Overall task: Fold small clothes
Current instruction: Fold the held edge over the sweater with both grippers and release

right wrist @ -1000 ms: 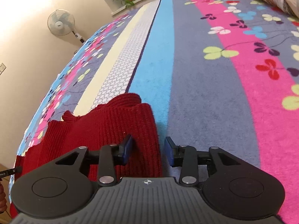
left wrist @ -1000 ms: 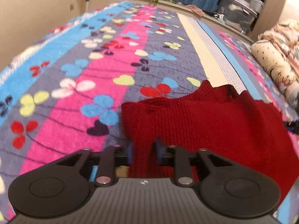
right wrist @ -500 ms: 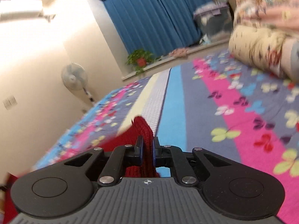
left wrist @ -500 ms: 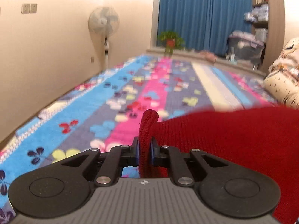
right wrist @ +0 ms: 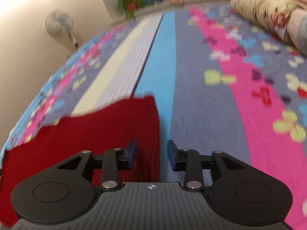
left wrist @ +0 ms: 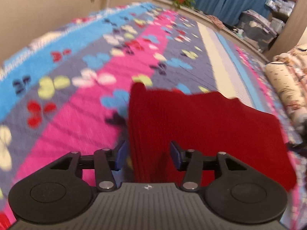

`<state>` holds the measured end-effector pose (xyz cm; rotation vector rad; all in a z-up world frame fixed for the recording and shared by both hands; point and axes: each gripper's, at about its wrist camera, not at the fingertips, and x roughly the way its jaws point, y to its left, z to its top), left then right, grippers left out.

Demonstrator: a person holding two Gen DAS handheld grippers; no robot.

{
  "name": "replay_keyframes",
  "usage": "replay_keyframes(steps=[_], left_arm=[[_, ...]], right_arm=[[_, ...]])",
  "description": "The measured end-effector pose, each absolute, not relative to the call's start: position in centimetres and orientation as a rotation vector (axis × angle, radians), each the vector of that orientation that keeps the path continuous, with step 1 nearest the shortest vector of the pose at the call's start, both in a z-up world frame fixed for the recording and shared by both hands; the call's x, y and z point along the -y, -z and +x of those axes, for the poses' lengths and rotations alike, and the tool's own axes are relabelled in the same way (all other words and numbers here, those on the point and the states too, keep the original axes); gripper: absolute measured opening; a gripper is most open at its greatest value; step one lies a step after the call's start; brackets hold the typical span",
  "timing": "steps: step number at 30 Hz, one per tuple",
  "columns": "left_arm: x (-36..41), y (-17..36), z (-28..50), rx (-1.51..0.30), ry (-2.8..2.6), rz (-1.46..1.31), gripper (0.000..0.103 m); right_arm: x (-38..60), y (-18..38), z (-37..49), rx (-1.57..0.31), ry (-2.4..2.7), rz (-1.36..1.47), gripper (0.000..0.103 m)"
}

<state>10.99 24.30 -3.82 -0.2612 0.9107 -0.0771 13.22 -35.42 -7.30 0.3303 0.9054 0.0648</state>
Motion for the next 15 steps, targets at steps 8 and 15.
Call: replay_keyframes(steps=[8, 15], left_arm=[[-22.6, 3.9, 5.0, -0.993, 0.126, -0.195, 0.057], [-20.8, 4.1, 2.5, -0.999, 0.129, -0.112, 0.018]], right_arm=[[35.0, 5.1, 7.8, -1.08, -0.124, 0.365, 0.05], [34.7, 6.0, 4.7, -1.078, -0.129, 0.342, 0.021]])
